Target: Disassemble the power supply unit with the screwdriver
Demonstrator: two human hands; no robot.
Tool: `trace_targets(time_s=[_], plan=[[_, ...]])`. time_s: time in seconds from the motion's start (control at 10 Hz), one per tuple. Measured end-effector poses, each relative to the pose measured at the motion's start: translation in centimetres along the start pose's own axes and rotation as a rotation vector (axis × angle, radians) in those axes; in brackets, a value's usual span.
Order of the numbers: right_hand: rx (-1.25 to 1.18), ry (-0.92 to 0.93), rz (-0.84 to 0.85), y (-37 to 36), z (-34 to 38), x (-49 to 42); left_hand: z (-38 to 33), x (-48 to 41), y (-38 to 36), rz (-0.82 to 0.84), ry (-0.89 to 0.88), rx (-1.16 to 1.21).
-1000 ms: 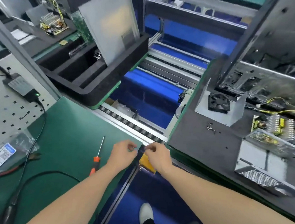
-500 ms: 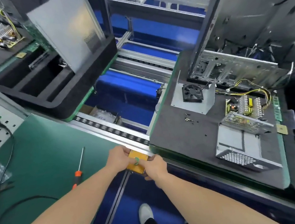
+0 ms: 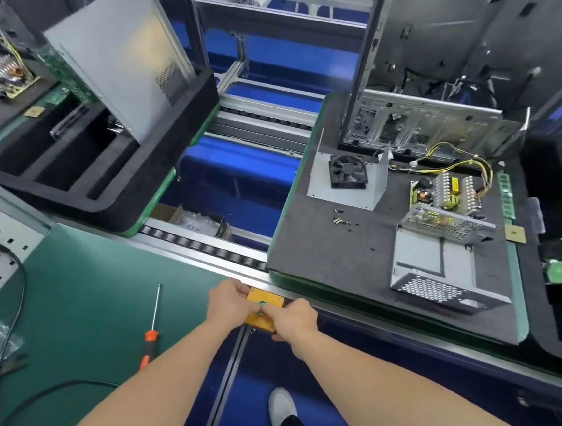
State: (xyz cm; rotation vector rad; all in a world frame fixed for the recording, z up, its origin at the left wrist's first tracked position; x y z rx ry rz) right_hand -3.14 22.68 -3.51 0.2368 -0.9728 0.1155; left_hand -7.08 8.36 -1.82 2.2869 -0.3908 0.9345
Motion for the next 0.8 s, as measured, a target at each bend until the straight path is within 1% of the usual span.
trace_targets(time_s=[0.2, 0.3, 0.4, 0.5, 0.6, 0.7, 0.8], plan=[[0.010, 0.003, 0.001, 0.2, 0.4, 0.8, -0.4, 0.5, -0.1, -0.023, -0.002, -0.024], [0.043, 0.017, 0.007, 0.5, 0.6, 1.3, -0.8, 0.8, 0.1, -0.049, -0.033, -0.060], [0.131, 0.057, 0.013, 1.1, 0.6, 1.9, -1.2, 1.0, 0.2, -0.105, -0.048, -0.079], [0.187, 0.133, 0.036, 2.4, 0.7, 2.6, -2.4, 1.2, 0.1, -0.162, -0.101, -0.092], [0.236, 0.243, 0.041, 4.9, 1.0, 3.9, -4.2, 1.7, -0.8, -0.156, -0.172, -0.069], [0.278, 0.356, 0.052, 8.2, 1.1, 5.2, -6.0, 1.8, -1.5, -0.140, -0.104, 0.140], [0.282, 0.381, 0.094, 11.8, -1.4, 7.0, -5.6, 2.6, -3.1, -0.071, -0.082, 0.295]])
Point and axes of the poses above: each hand's wrist, its own x-axis away from the middle knuckle, its own y-axis out of the back of the hand, z = x × y, the point moved 1 cm from there along -x, towards the middle knuckle, and after that the axes turned 15 degrees about z, right-handed, at the moved point
